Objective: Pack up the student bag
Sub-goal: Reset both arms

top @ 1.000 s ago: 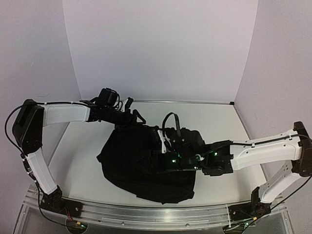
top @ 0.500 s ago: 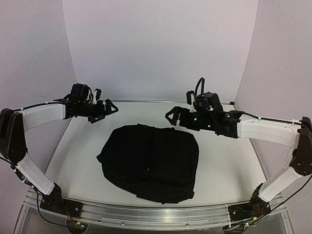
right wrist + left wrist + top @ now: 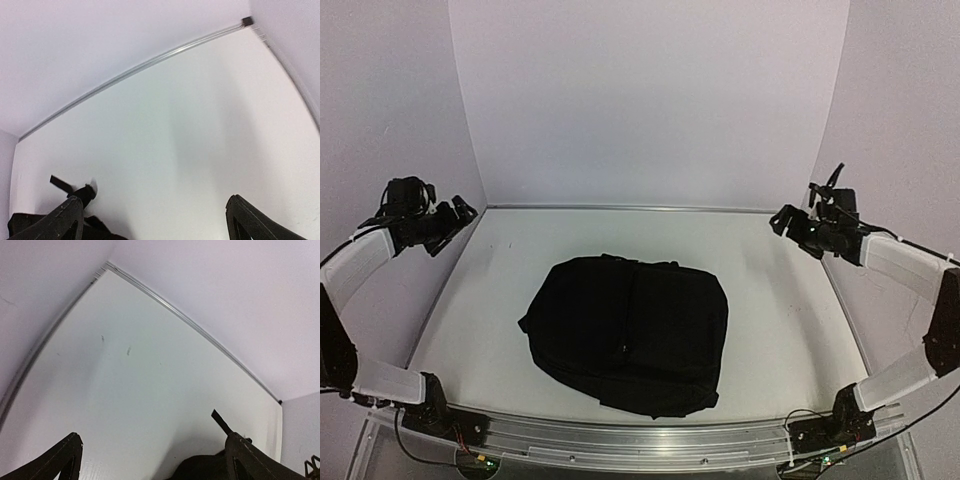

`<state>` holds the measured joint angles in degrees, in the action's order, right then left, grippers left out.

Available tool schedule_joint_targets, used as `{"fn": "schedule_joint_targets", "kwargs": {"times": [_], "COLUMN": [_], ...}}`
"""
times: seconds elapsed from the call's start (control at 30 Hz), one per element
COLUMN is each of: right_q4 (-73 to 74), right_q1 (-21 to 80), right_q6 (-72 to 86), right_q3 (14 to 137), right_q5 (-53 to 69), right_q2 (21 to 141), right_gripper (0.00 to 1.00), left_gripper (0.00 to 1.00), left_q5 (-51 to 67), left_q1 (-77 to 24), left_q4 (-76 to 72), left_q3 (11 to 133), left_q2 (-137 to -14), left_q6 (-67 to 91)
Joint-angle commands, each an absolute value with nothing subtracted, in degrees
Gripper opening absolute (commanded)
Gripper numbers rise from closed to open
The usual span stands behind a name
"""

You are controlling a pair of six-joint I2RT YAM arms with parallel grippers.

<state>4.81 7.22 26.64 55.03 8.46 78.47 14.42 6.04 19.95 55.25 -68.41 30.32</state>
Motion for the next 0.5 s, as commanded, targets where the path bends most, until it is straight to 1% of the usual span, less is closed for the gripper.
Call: {"fn": "schedule_joint_targets", "kwargs": {"times": [0.0,0.1,0.23,0.3,0.47], "right_q4": [4.3,3.1,-4.5,-9.6,-19.0], "right_q1": [2.7,2.4,2.3,2.4,2.4], "right_q6": [22.4,18.7,15.3,13.9,13.6], "right_q3": [53.6,52.3,46.7,42.5,32.1], "right_q5": [7.3,1.9,-2.9,-2.8,-4.4], "right_q2": [70.4,64.9,54.9,50.3,42.6], "right_gripper": [0.98,0.98,0.98,0.98,0.98], "left_gripper": [1.0,1.0,1.0,1.0,1.0], "left_q5": [8.3,4.9,4.9,4.6,0.8], "left_q1": [7.5,7.5,7.5,7.5,7.5], "left_q4": [28.6,33.0,35.1,32.8,24.9], "left_q3": [58.3,61.3,62.4,59.6,47.8], "left_q2": [-62.4,-59.5,-55.7,-52.6,-45.6], "left_q6": [28.7,24.5,16.7,13.0,12.0]}}
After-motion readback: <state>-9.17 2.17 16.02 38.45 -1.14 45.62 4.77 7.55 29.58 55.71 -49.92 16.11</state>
